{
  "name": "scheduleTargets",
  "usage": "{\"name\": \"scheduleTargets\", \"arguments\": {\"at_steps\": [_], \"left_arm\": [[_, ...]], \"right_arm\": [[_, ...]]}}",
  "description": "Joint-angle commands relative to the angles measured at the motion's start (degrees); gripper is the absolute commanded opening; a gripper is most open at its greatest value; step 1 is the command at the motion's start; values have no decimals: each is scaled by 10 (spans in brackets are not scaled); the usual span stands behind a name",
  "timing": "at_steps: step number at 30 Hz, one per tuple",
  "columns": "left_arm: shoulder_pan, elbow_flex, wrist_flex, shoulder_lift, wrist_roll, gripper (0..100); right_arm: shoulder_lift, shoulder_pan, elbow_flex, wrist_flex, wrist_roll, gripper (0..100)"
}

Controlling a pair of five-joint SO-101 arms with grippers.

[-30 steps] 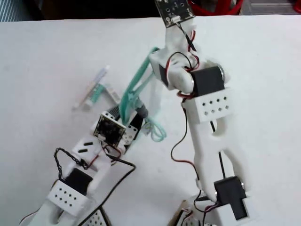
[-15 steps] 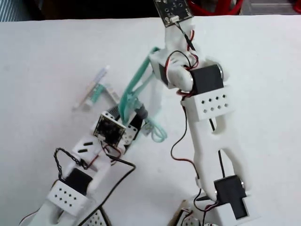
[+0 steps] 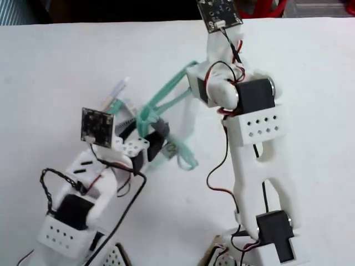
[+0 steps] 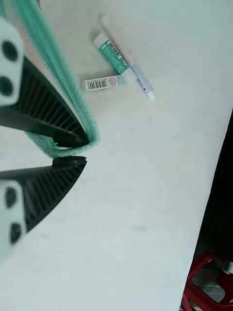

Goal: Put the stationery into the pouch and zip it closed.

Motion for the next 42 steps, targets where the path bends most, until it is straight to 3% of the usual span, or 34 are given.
{"name": "scheduleTargets", "arguments": {"at_steps": [1, 9, 11, 18, 27, 31, 37, 42], "left_arm": [[-17, -90, 110, -28, -14, 251], [40, -113, 298, -262, -150, 268], [18, -116, 333, -299, -173, 268], [-201, -157, 276, -184, -218, 267], [-225, -336, 273, 109, -205, 267], [-224, -408, 276, 296, -143, 267], [-187, -527, 272, 544, 12, 267], [-167, -600, 200, 733, 96, 268]], "right_arm": [[-16, 6, -17, 7, -15, 19], [-16, 7, -16, 7, -15, 19], [-16, 8, -16, 8, -15, 19], [-26, 20, -12, 17, -15, 19], [-80, 22, -10, 23, -15, 19], [-91, 18, 19, 17, -15, 19], [-95, 22, 101, -36, -15, 19], [-95, 23, 125, -47, -15, 19]]}}
